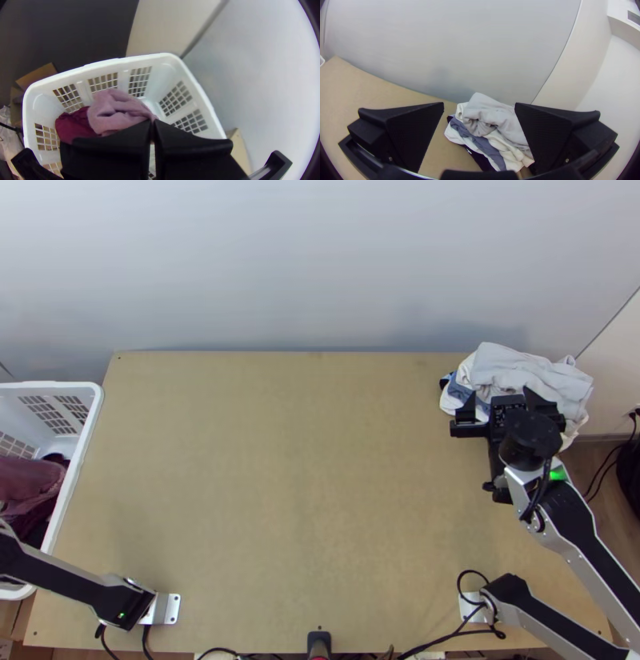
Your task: Fold the t-shirt
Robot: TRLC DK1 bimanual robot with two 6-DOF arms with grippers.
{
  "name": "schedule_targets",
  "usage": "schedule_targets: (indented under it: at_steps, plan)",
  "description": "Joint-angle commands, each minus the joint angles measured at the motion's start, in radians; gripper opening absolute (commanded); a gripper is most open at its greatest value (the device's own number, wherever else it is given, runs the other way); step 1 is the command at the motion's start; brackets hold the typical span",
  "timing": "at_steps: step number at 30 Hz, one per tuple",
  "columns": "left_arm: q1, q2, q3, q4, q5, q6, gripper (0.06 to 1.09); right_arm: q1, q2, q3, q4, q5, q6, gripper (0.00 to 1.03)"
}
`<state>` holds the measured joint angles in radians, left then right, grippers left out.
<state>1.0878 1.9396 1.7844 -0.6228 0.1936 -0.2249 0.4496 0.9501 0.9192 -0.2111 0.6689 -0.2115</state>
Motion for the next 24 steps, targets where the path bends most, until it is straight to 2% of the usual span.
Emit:
schedule_targets:
  at_steps: [1, 5, 11, 15, 21, 24]
  plan:
    - [-0.123, -0.418, -0.191, -0.040, 0.136, 0.001, 0.10, 0.000, -0.036, 0.004, 0.049, 0.000, -0.091, 0.99]
    - [-0.287, -0.651, -0.257, -0.094, 0.178, 0.045, 0.10, -0.008, -0.086, -0.029, 0.078, 0.000, -0.103, 0.99]
    - [-0.677, -0.918, -0.373, -0.144, 0.161, 0.075, 0.10, -0.038, -0.148, -0.057, 0.076, 0.006, -0.101, 0.99]
    - [-1.016, -0.961, -0.425, -0.147, 0.017, 0.010, 0.10, -0.057, -0.174, -0.054, 0.073, 0.015, -0.101, 0.99]
    - [-1.451, -0.918, -0.462, -0.138, -0.141, -0.082, 0.10, -0.081, -0.188, -0.042, 0.061, 0.021, -0.097, 0.99]
    - [-1.615, -0.861, -0.468, -0.101, -0.183, -0.105, 0.10, -0.092, -0.182, -0.033, 0.058, 0.023, -0.097, 0.99]
